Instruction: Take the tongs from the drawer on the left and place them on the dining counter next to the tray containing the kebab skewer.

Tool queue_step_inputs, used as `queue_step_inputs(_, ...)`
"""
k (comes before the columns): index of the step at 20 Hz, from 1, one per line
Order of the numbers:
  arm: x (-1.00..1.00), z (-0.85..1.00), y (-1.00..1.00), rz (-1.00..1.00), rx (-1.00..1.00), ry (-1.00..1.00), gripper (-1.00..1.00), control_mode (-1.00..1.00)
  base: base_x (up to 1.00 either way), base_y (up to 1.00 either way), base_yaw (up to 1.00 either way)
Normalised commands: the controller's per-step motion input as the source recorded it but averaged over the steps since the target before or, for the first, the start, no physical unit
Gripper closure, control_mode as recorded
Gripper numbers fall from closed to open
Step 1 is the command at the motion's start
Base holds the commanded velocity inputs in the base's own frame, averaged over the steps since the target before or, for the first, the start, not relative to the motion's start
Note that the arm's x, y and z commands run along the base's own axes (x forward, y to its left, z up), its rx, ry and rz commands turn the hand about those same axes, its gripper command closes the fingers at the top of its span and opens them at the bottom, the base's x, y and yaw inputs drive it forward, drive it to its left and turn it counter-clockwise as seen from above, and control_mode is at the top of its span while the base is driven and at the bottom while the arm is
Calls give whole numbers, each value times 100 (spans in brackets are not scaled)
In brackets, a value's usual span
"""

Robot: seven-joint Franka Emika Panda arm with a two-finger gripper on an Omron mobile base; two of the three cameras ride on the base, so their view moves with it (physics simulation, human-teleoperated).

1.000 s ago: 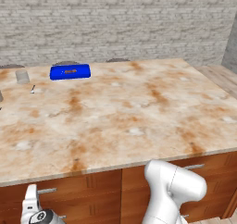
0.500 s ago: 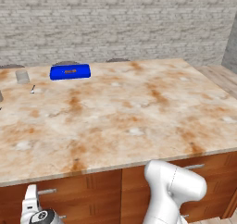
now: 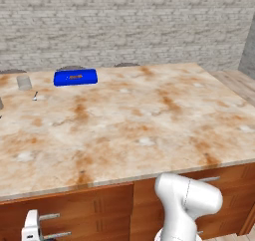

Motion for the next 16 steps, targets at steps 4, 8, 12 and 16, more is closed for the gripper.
queue_step_inputs(4,-52,0,0,0,0,0,100,-100,0,0,0)
queue_step_inputs(8,-60,0,0,0,0,0,100,-100,0,0,0)
queue_step_inputs(12,-65,0,0,0,0,0,100,-100,0,0,0)
queue_step_inputs(16,-71,0,0,0,0,0,100,-100,0,0,0)
